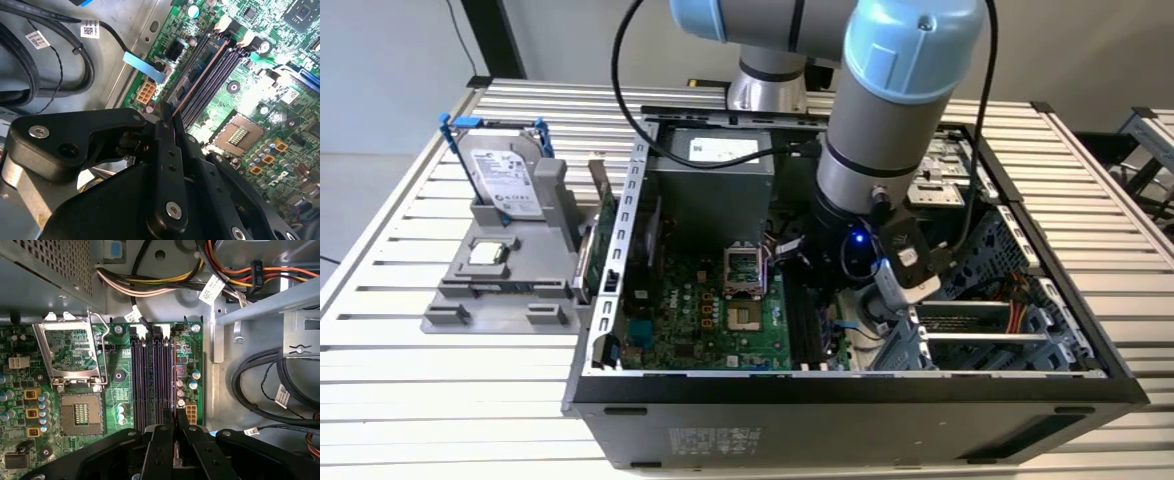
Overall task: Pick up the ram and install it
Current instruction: 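Insert the ram into the slot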
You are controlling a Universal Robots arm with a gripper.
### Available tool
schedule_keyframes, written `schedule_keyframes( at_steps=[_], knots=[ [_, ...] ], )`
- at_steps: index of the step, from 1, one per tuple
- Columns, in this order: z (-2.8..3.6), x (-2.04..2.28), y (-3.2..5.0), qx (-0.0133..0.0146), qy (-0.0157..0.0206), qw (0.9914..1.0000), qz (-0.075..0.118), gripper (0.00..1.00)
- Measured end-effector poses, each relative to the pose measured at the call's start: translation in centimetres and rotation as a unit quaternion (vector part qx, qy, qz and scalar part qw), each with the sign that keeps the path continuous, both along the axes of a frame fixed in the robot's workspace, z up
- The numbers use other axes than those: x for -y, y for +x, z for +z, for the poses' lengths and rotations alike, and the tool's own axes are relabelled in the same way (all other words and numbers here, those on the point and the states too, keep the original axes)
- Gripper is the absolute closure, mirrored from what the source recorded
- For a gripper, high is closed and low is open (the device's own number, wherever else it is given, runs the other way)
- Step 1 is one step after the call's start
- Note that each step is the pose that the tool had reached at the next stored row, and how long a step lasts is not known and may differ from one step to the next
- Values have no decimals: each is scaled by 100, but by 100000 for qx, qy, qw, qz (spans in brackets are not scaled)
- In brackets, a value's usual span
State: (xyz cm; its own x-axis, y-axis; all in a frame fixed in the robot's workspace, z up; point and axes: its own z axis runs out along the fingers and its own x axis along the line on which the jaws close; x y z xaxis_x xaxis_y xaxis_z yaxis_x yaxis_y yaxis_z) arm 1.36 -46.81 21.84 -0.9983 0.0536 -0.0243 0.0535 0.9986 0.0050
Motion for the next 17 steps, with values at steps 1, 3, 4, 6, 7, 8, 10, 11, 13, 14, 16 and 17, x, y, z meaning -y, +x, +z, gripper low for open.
schedule_keyframes(
  at_steps=[1, 3, 4, 6, 7, 8, 10, 11, 13, 14, 16, 17],
  knots=[
    [-6, 0, 0, 0, 3, 100000, -137, 100],
    [-10, 1, -1, -4, -17, 99999, -392, 100],
    [-10, 1, -1, -5, -21, 99999, -481, 100],
    [-31, 21, -2, 0, -3, 99995, -981, 100],
    [-29, 22, -1, 2, -1, 99995, -986, 100],
    [-20, 23, -2, -3, -9, 99995, -964, 100],
    [-4, 22, -2, -2, 13, 99997, -786, 100],
    [12, 22, -3, -8, 4, 99997, -751, 100],
    [29, 22, -6, -12, 12, 99998, -687, 100],
    [29, 22, -10, -7, 16, 99998, -577, 100],
    [30, 22, -22, -13, -40, 100000, 55, 100],
    [31, 22, -27, -16, -107, 99999, 448, 100]
  ],
)
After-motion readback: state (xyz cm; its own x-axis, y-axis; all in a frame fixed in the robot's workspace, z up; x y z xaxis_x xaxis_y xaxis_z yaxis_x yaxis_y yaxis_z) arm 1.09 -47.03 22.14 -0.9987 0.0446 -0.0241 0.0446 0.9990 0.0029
